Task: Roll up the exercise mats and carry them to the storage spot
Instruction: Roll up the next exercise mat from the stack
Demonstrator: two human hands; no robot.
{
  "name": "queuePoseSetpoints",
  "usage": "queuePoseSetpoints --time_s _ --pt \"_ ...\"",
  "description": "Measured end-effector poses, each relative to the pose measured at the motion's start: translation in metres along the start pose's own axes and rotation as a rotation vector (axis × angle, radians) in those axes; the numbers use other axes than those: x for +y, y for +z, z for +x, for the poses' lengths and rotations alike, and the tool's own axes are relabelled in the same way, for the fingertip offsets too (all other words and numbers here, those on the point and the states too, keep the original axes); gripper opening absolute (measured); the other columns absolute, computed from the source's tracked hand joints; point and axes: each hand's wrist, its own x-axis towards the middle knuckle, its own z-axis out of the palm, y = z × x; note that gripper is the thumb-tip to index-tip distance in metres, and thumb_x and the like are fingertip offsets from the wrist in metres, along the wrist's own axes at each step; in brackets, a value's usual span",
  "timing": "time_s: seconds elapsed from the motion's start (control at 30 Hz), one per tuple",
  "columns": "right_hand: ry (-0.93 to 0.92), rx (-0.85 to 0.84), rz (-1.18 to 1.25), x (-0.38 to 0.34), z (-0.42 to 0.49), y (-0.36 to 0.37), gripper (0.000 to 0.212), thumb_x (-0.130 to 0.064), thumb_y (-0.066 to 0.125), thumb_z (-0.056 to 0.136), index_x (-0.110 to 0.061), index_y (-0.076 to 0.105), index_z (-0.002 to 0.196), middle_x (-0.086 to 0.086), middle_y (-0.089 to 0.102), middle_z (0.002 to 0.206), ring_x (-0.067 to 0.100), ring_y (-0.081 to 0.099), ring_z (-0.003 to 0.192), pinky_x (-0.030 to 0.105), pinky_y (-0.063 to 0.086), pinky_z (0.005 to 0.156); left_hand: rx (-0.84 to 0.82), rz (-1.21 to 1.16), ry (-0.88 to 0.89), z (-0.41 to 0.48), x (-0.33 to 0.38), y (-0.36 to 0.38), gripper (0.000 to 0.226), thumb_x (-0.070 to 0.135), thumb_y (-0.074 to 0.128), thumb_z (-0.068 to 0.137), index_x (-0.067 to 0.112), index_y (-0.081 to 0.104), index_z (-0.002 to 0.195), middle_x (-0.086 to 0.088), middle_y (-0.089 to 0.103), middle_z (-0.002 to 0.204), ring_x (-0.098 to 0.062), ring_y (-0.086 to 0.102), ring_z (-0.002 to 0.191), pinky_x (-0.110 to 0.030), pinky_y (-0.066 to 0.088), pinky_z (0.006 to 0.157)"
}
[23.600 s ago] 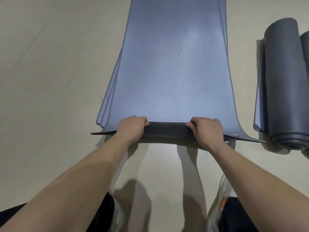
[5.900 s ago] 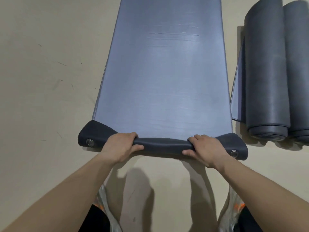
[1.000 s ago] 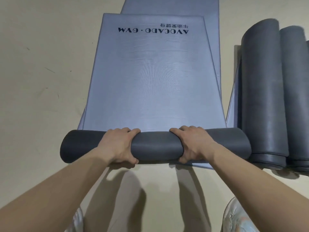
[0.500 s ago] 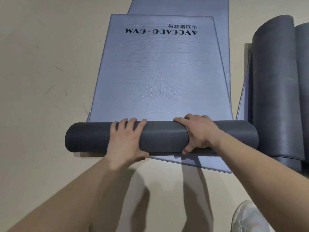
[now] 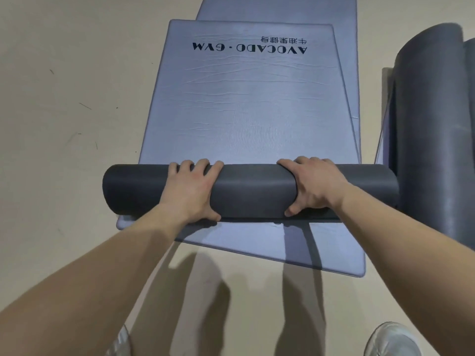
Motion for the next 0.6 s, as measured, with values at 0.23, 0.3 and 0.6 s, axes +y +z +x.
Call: queuePoseSetpoints --time_s 0.23,0.3,0.6 --pt "-0.032 -0.210 0.096 -0.027 -0.044 0.011 0.114 -0.074 0.084 0.050 -0.042 0.032 0.147 -0.005 0.058 0.125 0.026 0.059 0.113 0.044 0.046 0.099 -0.168 0.010 0.094 -0.049 0.007 -0.016 0.095 0.075 0.072 0.058 0.037 0.035 0.137 0.004 0.057 0.119 -0.024 0.056 0.095 -0.035 0.041 0.069" --pt "-0.046 -0.219 0.112 -0.032 -0.062 0.023 0.118 -0.074 0.083 0.052 -0.042 0.027 0.151 -0.004 0.056 0.130 0.025 0.056 0.119 0.045 0.043 0.103 -0.221 0.002 0.133 -0.065 0.011 -0.013 0.095 0.077 0.071 0.058 0.038 0.036 0.137 0.005 0.057 0.115 -0.022 0.057 0.093 -0.034 0.041 0.067" --pt "0.002 0.089 -0.058 -0.056 -0.089 0.073 0.151 -0.088 0.073 0.051 -0.025 -0.012 0.158 0.013 0.013 0.164 0.038 0.012 0.152 0.060 0.007 0.122 -0.403 -0.180 0.030 -0.046 0.010 -0.021 0.130 0.074 0.082 0.055 0.031 0.015 0.158 -0.001 0.044 0.150 -0.028 0.045 0.135 -0.051 0.037 0.112"
